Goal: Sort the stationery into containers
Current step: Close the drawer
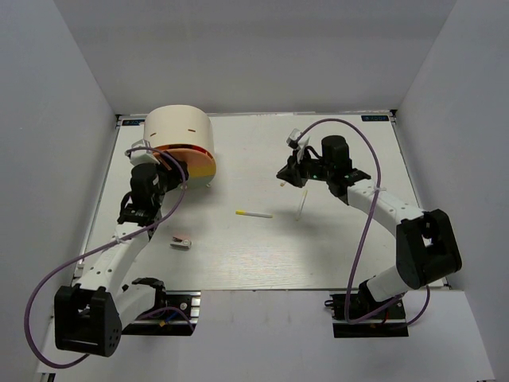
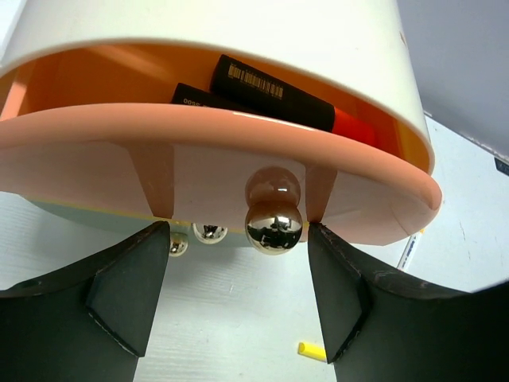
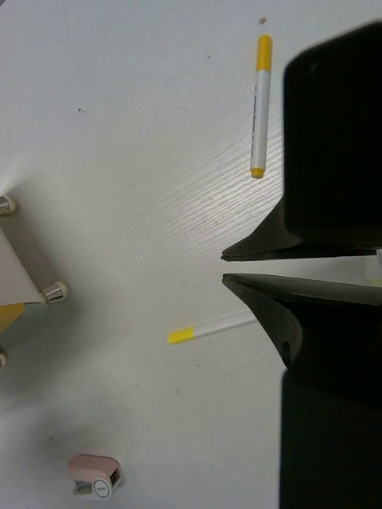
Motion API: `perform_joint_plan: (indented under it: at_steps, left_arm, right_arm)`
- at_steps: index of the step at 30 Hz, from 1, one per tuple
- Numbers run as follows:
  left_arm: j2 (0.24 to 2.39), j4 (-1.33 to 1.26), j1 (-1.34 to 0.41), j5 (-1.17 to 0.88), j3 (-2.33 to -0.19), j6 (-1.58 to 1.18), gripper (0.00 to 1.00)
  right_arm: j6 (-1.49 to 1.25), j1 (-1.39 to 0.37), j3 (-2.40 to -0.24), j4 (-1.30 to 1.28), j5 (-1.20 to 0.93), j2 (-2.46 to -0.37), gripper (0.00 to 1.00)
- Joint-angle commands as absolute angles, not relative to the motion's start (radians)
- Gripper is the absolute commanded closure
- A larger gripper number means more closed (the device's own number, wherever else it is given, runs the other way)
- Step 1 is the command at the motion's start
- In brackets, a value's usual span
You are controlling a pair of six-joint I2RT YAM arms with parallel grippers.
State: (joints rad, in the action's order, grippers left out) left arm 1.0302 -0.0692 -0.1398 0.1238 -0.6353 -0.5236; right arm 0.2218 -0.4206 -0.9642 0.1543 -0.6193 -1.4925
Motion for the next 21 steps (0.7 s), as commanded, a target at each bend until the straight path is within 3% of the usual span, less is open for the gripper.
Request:
perform_joint_plan:
  at_steps: [1,21]
  left_arm:
    - [1.035,-0.115,-0.143,0.169,-0.672,-0.546,0.20]
    - [1.091,-0.143,-0.143,0.238,-0.681,-0.603,0.20]
  right_arm:
    - [0.242,-0.411,-0.953,0.160,-0.620,-1.451,0.82]
    - [0.255,-0.396,-0.916,0.155,-0.627,-1.436,0.79]
